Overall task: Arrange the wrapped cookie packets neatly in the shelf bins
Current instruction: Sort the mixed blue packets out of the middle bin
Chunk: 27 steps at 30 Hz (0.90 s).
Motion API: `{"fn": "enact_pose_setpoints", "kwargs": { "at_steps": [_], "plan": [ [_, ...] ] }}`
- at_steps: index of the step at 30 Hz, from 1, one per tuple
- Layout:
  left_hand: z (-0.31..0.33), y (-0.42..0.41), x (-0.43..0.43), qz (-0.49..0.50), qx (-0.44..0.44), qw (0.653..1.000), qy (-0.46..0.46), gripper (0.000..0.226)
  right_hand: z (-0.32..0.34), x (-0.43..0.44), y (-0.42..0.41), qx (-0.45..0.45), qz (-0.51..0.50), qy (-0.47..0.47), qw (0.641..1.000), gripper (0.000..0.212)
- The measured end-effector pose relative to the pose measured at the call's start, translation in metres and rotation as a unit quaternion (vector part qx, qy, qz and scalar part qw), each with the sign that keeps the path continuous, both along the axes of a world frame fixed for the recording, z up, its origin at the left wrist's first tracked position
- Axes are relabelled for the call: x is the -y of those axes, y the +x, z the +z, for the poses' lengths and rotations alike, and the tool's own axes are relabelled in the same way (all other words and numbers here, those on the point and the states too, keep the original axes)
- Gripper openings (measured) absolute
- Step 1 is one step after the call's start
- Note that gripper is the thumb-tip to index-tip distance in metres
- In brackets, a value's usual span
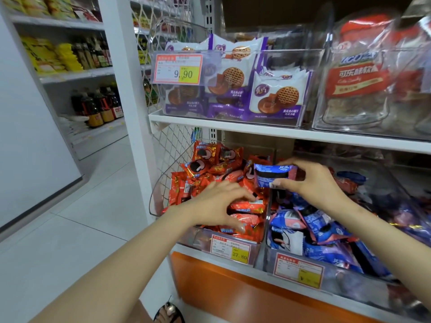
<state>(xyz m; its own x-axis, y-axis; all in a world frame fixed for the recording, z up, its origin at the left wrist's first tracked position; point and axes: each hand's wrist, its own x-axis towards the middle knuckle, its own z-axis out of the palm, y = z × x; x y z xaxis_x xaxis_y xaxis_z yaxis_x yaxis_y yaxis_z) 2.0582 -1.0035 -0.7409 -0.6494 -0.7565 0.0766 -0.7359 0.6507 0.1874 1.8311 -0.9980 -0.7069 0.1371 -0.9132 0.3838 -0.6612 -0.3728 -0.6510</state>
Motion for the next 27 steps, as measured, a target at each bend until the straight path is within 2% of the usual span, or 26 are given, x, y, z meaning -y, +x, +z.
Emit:
{"fn": "enact_pose_setpoints", "kwargs": {
  "at_steps": [2,4,12,17,20,24,25,27],
  "plan": [
    [-0.007,-0.007,0.004,-0.006,0.071,0.997,0.024,0.078,-0.001,-0.001,0.001,-0.002,-0.001,-0.001,1.0,0.029],
    [-0.009,-0.01,0.009,-0.009,0.093,0.995,0.02,0.082,-0.002,-0.001,0.001,0.002,0.001,0.005,1.0,0.028],
    [-0.006,-0.006,0.015,0.011,0.034,0.999,-0.035,0.054,0.0,0.0,-0.004,0.024,-0.005,0.015,1.0,0.027],
    [-0.003,0.014,0.018,0.048,-0.017,0.998,-0.03,0.051,0.002,0.002,-0.009,0.028,-0.007,0.02,0.999,0.026],
    [0.0,0.022,0.019,0.063,-0.001,0.998,-0.021,0.049,0.005,0.004,-0.012,0.028,-0.018,0.032,0.999,0.027],
    [0.011,0.028,0.017,0.047,0.07,0.995,0.057,0.04,0.009,0.003,-0.013,0.029,-0.023,0.033,0.999,0.028],
    [0.013,0.028,0.016,0.041,0.047,0.996,0.07,0.037,0.009,0.003,-0.013,0.027,-0.023,0.035,0.999,0.027],
    [0.014,0.026,0.014,0.048,-0.072,0.995,0.053,0.026,0.009,0.004,-0.014,0.025,-0.027,0.038,0.999,0.028]
  ]
}}
